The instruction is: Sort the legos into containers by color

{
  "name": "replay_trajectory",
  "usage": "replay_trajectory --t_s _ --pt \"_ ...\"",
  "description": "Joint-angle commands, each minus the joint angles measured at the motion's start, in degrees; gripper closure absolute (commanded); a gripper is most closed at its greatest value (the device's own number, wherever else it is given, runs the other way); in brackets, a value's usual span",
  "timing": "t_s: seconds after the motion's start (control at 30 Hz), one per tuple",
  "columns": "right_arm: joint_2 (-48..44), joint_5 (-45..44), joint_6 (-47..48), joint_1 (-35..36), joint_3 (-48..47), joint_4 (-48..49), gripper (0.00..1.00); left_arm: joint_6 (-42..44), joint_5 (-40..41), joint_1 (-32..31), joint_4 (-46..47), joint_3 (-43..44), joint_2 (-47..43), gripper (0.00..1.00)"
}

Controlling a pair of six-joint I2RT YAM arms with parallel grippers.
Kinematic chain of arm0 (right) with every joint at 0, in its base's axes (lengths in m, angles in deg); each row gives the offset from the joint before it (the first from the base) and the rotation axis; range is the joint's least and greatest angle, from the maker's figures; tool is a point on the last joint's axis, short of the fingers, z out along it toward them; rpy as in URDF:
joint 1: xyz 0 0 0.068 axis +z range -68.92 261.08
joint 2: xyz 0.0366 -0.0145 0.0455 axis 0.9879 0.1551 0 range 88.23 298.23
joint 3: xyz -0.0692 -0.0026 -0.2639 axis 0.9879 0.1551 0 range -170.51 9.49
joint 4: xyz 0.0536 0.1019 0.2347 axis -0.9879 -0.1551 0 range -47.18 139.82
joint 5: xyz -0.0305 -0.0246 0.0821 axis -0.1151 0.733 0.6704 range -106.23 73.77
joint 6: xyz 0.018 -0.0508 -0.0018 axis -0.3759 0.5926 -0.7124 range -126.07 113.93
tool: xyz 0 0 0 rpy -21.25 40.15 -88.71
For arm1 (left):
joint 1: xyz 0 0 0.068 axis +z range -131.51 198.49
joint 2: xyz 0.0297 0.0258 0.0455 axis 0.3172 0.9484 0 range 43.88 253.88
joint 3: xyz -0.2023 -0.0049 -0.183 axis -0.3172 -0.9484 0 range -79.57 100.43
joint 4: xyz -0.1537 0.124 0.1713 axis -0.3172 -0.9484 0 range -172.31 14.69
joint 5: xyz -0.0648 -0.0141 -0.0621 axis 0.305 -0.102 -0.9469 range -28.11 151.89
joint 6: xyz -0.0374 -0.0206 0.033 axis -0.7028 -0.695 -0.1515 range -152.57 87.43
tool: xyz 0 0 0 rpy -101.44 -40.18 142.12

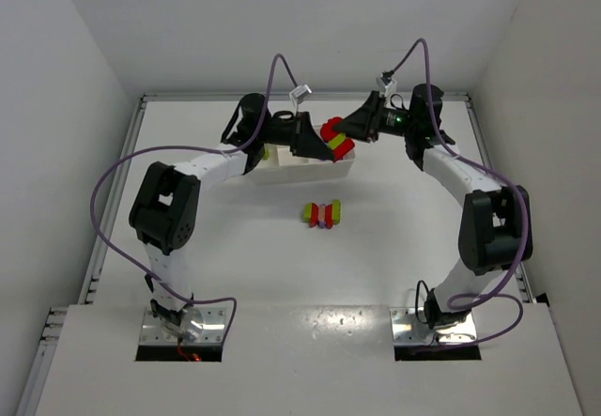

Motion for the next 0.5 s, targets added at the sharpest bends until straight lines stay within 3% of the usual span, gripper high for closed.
replay_trajectory --t_s 0.0,0.13,0.47 --pt "0.3 0.2 -1.5 0.0 -2.9 4.3 1.0 -0.1 -1.8 -1.1 1.7 2.5 0.7 0.77" --pt "0.9 -0.3 -1.5 -0.5 -4.5 4.3 1.0 3.6 -1.8 -1.7 -1.2 1.9 0.2 0.89" --pt "2.6 -1.3 0.1 -4.2 -6.2 3.6 1.0 21.9 -0.7 -3.3 -20.7 0.1 -5.3 0.92"
